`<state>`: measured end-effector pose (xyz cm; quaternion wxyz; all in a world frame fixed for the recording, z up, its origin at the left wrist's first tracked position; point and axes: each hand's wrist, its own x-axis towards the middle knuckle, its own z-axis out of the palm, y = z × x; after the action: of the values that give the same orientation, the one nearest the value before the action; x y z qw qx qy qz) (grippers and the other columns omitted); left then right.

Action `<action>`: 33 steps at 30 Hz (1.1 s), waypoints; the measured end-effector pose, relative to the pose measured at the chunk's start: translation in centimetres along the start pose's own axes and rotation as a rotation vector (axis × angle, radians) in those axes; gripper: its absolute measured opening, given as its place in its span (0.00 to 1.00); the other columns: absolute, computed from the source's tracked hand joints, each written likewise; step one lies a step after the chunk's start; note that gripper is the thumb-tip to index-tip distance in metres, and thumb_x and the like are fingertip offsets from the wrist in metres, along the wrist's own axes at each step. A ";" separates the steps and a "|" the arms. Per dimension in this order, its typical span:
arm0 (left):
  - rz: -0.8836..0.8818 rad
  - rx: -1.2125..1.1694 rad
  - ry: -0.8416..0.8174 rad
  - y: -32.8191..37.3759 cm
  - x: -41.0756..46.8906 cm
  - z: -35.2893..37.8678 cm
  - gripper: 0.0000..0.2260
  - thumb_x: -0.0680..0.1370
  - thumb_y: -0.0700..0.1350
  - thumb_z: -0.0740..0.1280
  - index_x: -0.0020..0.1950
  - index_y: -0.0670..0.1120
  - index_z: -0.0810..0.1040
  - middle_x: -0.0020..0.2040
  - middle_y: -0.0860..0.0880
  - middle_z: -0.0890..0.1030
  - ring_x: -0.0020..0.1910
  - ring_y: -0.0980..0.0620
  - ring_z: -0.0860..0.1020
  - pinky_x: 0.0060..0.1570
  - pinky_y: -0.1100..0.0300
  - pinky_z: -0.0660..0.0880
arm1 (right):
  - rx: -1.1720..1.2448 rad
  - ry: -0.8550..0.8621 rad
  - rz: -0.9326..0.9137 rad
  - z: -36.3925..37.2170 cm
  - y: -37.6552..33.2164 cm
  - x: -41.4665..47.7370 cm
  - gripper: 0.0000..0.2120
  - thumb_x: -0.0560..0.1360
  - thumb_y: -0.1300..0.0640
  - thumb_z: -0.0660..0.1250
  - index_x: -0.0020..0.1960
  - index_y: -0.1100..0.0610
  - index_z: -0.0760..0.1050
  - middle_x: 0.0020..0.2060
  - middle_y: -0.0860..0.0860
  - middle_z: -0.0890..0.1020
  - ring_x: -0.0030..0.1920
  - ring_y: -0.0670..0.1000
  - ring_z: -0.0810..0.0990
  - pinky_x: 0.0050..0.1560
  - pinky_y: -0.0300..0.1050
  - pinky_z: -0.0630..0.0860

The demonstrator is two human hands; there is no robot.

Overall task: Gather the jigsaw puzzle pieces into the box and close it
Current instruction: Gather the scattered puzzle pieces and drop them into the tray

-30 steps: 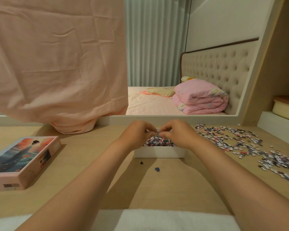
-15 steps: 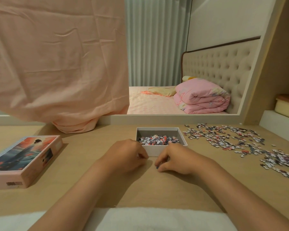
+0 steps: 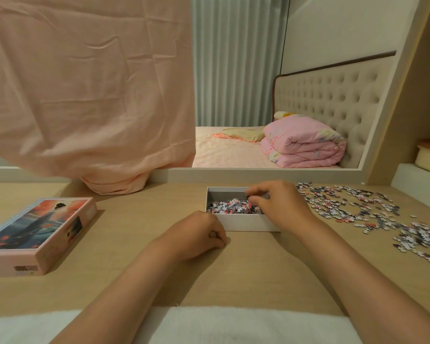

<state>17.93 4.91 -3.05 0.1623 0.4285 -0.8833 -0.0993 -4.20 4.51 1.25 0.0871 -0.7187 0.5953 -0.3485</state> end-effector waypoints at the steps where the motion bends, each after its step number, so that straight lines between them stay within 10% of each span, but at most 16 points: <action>1: -0.003 0.004 0.004 0.0 -0.1 0.0 0.04 0.74 0.45 0.72 0.46 0.53 0.86 0.46 0.57 0.82 0.38 0.64 0.73 0.44 0.65 0.73 | -0.037 -0.028 0.022 0.1 0.4 0.1 0.09 0.75 0.50 0.72 0.54 0.43 0.84 0.49 0.40 0.85 0.50 0.44 0.80 0.51 0.43 0.75; 9: -0.021 -0.218 0.065 0.6 0.1 0.5 0.05 0.72 0.44 0.73 0.46 0.52 0.80 0.40 0.55 0.82 0.37 0.58 0.76 0.41 0.62 0.74 | -0.151 -0.002 -0.026 0.8 1.8 -0.9 0.07 0.78 0.48 0.67 0.53 0.41 0.82 0.53 0.40 0.80 0.55 0.46 0.77 0.52 0.45 0.74; 15: -0.138 -0.272 0.473 1.6 3.9 -1.7 0.05 0.75 0.43 0.71 0.43 0.53 0.80 0.38 0.58 0.81 0.37 0.58 0.77 0.40 0.59 0.75 | -0.229 -0.044 0.003 1.3 3.0 -1.3 0.20 0.80 0.46 0.63 0.71 0.48 0.72 0.70 0.51 0.69 0.71 0.53 0.65 0.69 0.49 0.65; 20: -0.207 -0.006 0.225 1.0 6.0 -0.1 0.08 0.79 0.53 0.65 0.53 0.54 0.82 0.50 0.56 0.81 0.52 0.52 0.77 0.50 0.56 0.72 | -0.059 -0.194 0.110 1.7 3.5 -1.8 0.28 0.83 0.45 0.55 0.79 0.54 0.57 0.78 0.54 0.58 0.78 0.53 0.56 0.74 0.46 0.56; 33: 0.081 -0.035 0.279 11.1 13.1 2.2 0.17 0.80 0.52 0.64 0.69 0.51 0.72 0.66 0.50 0.74 0.66 0.51 0.68 0.63 0.56 0.64 | -0.097 -0.144 0.124 -4.9 9.3 -2.2 0.30 0.79 0.41 0.59 0.79 0.48 0.59 0.77 0.50 0.63 0.77 0.53 0.61 0.75 0.53 0.60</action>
<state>1.50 1.50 1.04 0.2946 0.3993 -0.8669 -0.0474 -14.69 5.39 -1.07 0.1162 -0.7069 0.6472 -0.2606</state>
